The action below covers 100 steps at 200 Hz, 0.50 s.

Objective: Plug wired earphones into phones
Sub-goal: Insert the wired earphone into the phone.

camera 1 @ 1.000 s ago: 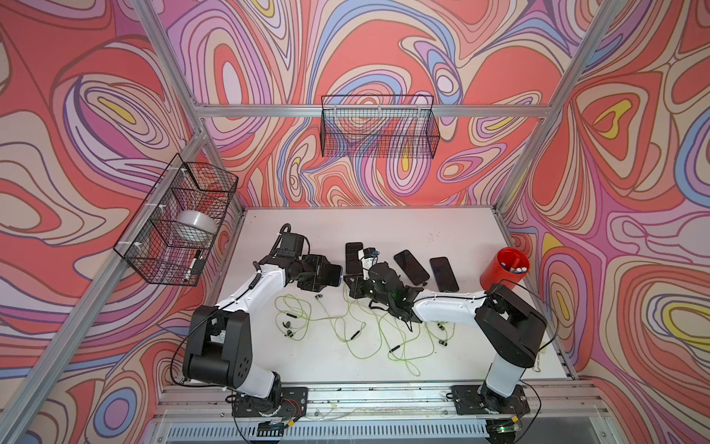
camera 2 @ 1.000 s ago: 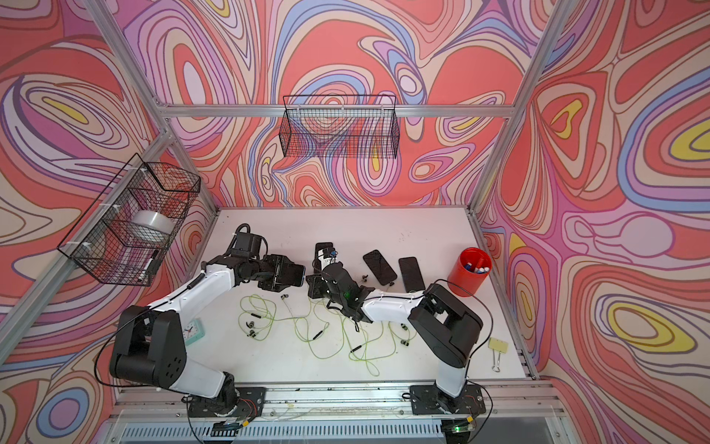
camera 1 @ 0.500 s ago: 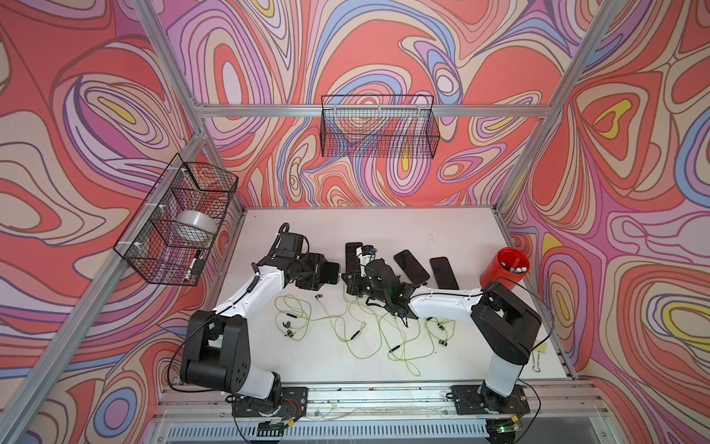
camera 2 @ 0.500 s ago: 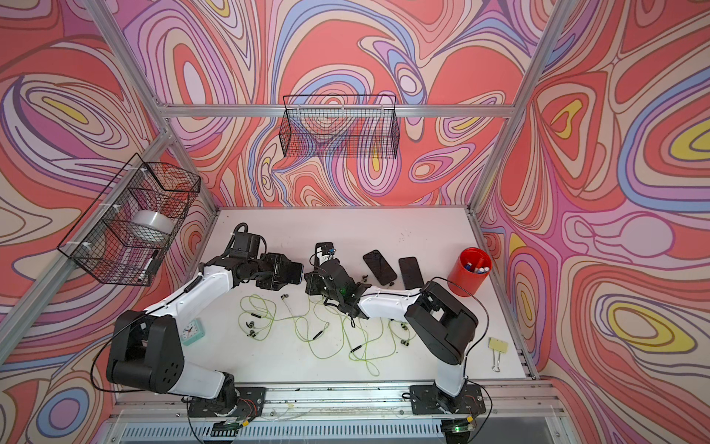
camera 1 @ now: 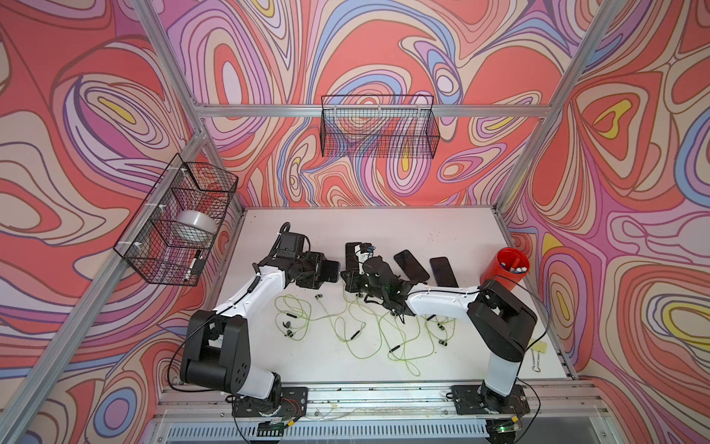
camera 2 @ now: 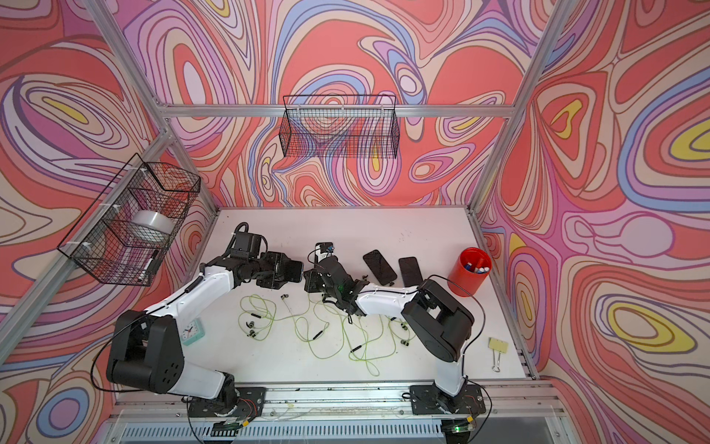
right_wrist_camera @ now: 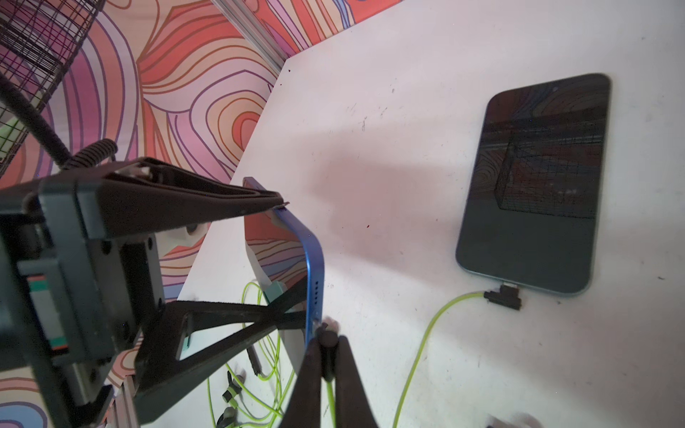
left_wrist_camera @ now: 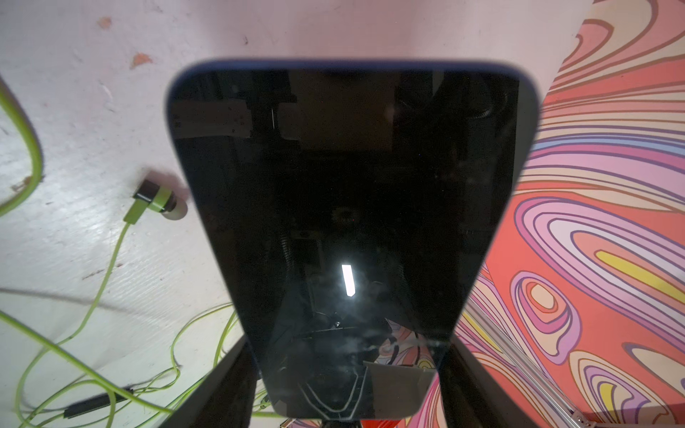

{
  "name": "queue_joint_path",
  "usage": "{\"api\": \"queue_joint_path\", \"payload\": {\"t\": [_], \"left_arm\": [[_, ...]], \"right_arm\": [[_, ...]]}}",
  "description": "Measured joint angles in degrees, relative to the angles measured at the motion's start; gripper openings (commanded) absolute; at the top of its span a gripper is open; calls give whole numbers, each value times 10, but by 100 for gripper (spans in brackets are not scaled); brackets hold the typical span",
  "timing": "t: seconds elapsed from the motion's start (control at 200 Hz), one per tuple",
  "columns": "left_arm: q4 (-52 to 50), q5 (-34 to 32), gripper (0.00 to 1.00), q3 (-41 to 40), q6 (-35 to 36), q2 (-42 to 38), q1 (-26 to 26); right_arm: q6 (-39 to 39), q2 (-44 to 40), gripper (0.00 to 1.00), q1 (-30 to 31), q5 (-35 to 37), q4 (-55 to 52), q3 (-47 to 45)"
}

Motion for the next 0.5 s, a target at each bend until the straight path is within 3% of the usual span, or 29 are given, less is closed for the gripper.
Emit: {"api": "queue_joint_path", "payload": {"t": [0.336,0.501], "left_arm": [[2,-16,0,0,-3,4,-9],[-35,-10,0,20,32,10,-11]], "right_arm": [[-11,7,0,-2,-1,-19,10],[-21,6,37,-8,-30,-40,14]]}}
